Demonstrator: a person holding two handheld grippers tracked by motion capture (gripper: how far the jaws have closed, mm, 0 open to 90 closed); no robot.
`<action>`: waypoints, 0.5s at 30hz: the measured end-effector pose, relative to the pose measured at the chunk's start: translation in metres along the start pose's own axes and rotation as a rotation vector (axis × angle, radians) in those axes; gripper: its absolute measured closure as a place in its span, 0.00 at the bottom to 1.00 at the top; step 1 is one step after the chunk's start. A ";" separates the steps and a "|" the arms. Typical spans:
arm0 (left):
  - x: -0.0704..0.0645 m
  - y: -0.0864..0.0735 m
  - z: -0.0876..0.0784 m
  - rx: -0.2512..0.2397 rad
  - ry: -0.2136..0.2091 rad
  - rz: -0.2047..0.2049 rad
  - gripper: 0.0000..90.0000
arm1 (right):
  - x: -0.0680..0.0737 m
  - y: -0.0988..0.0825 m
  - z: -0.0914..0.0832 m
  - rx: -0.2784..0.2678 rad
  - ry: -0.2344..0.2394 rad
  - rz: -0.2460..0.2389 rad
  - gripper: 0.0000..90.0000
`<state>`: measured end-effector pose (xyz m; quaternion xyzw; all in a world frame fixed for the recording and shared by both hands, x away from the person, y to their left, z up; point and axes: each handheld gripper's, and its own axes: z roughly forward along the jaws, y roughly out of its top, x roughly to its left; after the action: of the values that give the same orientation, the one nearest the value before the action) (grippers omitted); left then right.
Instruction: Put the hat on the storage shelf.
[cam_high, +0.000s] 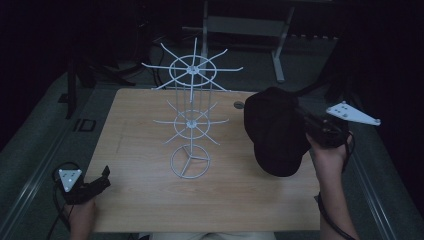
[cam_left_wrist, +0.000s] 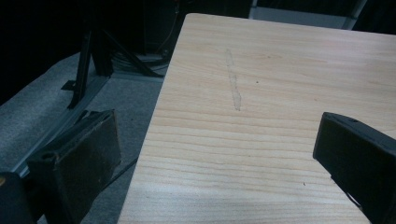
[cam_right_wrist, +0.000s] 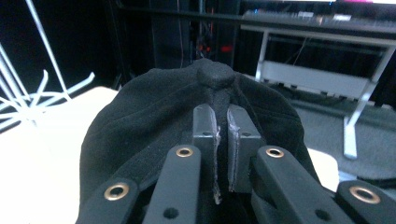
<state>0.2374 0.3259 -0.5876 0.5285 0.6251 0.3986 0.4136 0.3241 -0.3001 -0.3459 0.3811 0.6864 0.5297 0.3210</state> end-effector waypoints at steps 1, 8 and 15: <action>0.000 0.000 0.000 0.000 0.000 -0.002 0.02 | 0.000 0.004 -0.005 -0.013 0.000 -0.005 0.93; -0.001 0.000 0.000 0.000 0.000 0.003 0.02 | 0.007 0.033 -0.037 -0.108 0.012 -0.040 0.93; -0.001 0.000 0.000 0.001 0.001 0.003 0.02 | 0.021 0.069 -0.061 -0.220 0.025 -0.098 0.93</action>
<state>0.2376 0.3250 -0.5877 0.5295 0.6245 0.3993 0.4126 0.2748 -0.3006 -0.2651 0.3031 0.6460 0.5901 0.3776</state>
